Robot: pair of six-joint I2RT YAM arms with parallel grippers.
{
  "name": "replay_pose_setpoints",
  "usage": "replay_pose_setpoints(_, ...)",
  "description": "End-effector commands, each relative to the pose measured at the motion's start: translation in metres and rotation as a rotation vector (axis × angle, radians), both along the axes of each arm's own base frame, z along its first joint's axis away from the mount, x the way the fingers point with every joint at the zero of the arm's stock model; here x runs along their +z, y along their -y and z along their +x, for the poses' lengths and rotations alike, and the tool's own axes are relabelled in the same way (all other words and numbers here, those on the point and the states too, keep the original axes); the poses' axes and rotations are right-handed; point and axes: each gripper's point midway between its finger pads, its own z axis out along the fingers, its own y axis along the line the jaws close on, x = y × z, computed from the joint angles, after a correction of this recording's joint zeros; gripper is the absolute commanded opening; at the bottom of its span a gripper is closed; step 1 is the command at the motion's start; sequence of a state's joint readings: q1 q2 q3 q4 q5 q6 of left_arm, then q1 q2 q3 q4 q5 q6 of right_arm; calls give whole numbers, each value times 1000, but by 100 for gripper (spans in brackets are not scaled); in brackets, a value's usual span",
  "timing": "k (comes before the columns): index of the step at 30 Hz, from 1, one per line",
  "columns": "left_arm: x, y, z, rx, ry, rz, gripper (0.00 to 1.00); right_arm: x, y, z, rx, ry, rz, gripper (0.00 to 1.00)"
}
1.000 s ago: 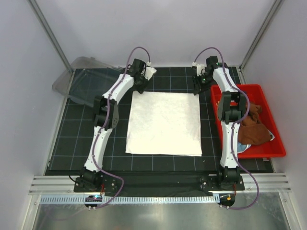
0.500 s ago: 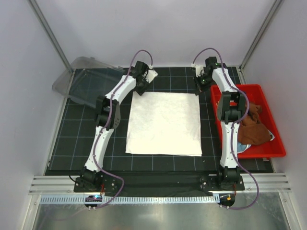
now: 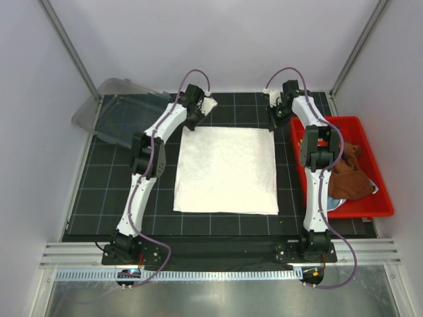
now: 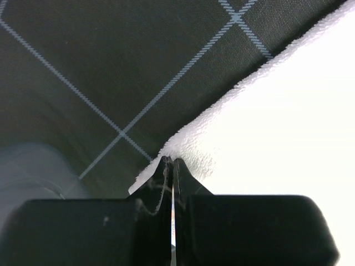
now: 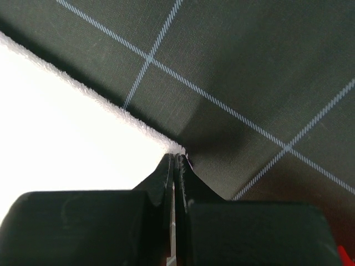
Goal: Fold and stack the towels
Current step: Fold the towel
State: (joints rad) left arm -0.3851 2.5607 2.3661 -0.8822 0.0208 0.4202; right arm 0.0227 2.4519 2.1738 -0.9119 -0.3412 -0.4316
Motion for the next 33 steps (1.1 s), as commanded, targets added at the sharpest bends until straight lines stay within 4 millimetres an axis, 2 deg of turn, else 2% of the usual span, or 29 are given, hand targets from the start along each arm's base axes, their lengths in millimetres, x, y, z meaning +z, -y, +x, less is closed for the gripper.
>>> replay_pose_setpoints(1, 77, -8, 12, 62, 156, -45, 0, 57, 10, 24, -58, 186, -41, 1)
replay_pose_setpoints(2, 90, -7, 19, 89, 207, -64, 0, 55, 12, 19, -70, 181, -48, 1)
replay_pose_setpoints(3, 96, -7, 18, 100, 223, -71, 0, 75, 11, 24, -89, 240, -41, 1)
replay_pose_setpoints(4, 96, -10, 16, 111, 224, -71, 0, 81, 12, 24, -99, 258, -45, 1)
replay_pose_setpoints(5, 112, -10, 16, 123, 257, -86, 0, 77, 13, 17, -108, 247, -50, 1)
replay_pose_setpoints(6, 116, -13, 15, 142, 263, -83, 0, 102, 15, 20, -126, 317, -57, 1)
replay_pose_setpoints(7, 114, -13, 10, 143, 254, -78, 0, 107, 15, 18, -138, 333, -58, 1)
replay_pose_setpoints(8, 122, -13, 7, 145, 265, -79, 0, 99, 15, 8, -139, 317, -59, 1)
replay_pose_setpoints(9, 124, -16, 5, 159, 269, -73, 0, 117, 13, 8, -141, 372, -50, 1)
replay_pose_setpoints(12, 126, -18, -13, 176, 246, -76, 0, 110, 11, -7, -166, 366, -59, 1)
replay_pose_setpoints(13, 116, -19, -22, 175, 215, -70, 0, 113, 12, -19, -185, 363, -65, 1)
replay_pose_setpoints(14, 131, -21, -29, 181, 234, -88, 0, 116, 14, -21, -202, 384, -75, 1)
replay_pose_setpoints(16, 140, -21, -38, 191, 252, -104, 0, 123, 16, -41, -232, 393, -90, 1)
replay_pose_setpoints(17, 129, -25, -50, 196, 226, -90, 0, 131, 17, -43, -250, 426, -96, 1)
replay_pose_setpoints(18, 148, -25, -59, 196, 258, -114, 0, 136, 18, -50, -269, 441, -105, 1)
replay_pose_setpoints(19, 147, -24, -66, 203, 254, -119, 0, 128, 15, -63, -281, 427, -131, 1)
replay_pose_setpoints(20, 149, -17, -74, 192, 262, -132, 0, 148, 15, -72, -320, 474, -128, 1)
replay_pose_setpoints(22, 143, -19, -97, 217, 238, -134, 0, 140, 9, -95, -344, 456, -146, 1)
replay_pose_setpoints(23, 143, -15, -108, 215, 229, -147, 0, 149, 8, -105, -376, 473, -131, 1)
replay_pose_setpoints(24, 135, -19, -126, 219, 203, -148, 0, 148, 6, -115, -384, 473, -136, 1)
replay_pose_setpoints(25, 137, -19, -132, 226, 211, -169, 0, 134, 8, -130, -393, 442, -163, 1)
replay_pose_setpoints(26, 133, -22, -141, 247, 205, -176, 0, 142, 9, -141, -406, 465, -179, 1)
replay_pose_setpoints(27, 132, -26, -156, 250, 208, -174, 0, 129, 11, -154, -426, 436, -185, 1)
replay_pose_setpoints(29, 127, -34, -169, 267, 209, -158, 0, 127, 12, -171, -448, 413, -192, 1)
replay_pose_setpoints(30, 120, -37, -180, 267, 188, -152, 0, 133, 13, -178, -479, 423, -175, 1)
replay_pose_setpoints(31, 127, -39, -188, 268, 194, -167, 0, 128, 13, -187, -505, 406, -175, 1)
replay_pose_setpoints(33, 127, -35, -201, 269, 175, -204, 0, 129, 13, -199, -536, 404, -158, 1)
